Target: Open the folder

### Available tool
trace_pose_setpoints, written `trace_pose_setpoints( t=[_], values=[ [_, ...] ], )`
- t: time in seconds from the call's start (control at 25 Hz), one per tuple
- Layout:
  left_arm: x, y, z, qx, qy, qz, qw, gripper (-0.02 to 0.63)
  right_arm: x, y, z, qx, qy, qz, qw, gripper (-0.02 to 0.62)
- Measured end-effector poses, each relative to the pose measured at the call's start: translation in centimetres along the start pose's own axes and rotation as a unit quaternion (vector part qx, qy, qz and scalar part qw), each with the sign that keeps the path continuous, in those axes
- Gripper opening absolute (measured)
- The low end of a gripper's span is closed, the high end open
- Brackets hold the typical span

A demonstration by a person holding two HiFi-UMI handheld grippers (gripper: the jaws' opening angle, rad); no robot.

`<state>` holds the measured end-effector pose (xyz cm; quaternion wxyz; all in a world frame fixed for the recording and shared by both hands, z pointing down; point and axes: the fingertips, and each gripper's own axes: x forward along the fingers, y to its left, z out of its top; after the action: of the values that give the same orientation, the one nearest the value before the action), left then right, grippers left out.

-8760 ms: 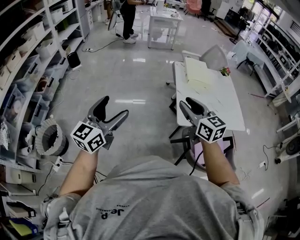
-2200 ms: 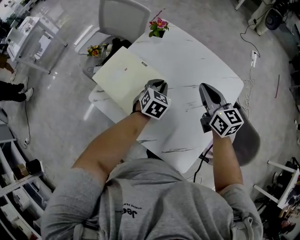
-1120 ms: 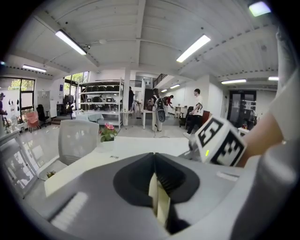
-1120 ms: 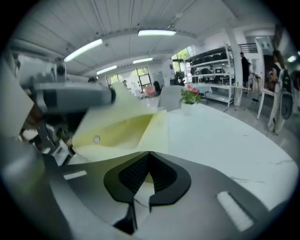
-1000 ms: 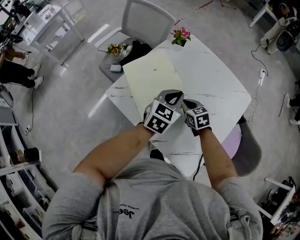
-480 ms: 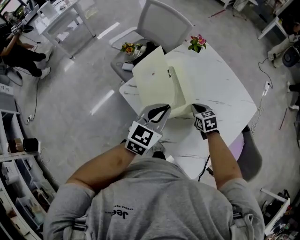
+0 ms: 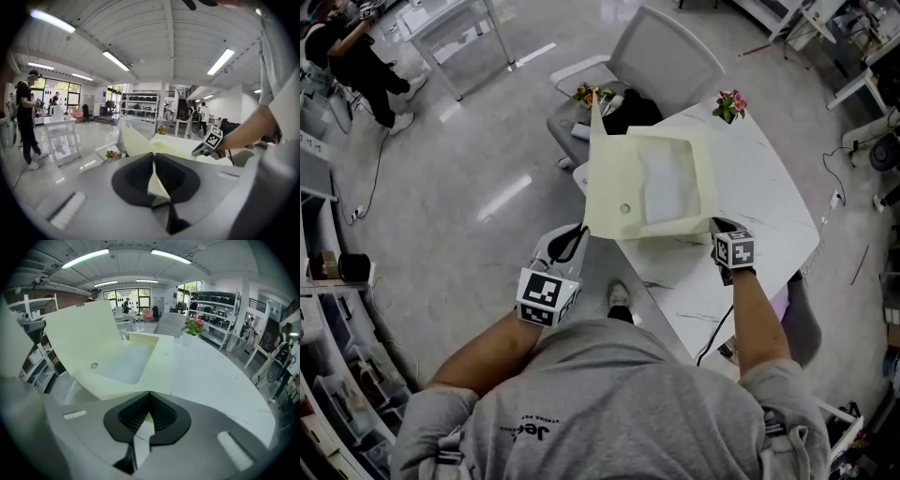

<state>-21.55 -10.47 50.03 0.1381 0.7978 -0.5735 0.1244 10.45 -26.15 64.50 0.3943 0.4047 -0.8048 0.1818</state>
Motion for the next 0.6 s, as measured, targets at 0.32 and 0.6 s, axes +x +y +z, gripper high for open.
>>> trace_pose_setpoints(
  t=[0.32, 0.6],
  values=[
    [-2.0, 9.3, -9.0, -0.152, 0.072, 0.083, 0.9823, 0.074, 0.2, 0.0, 0.1, 0.016, 0.006, -0.013, 1.000, 0.005],
    [-0.6, 13.4, -15.8, -0.242, 0.130, 0.121, 0.9540, 0.074, 0.1, 0.0, 0.4, 0.023, 0.007, -0.013, 1.000, 0.005]
  ],
)
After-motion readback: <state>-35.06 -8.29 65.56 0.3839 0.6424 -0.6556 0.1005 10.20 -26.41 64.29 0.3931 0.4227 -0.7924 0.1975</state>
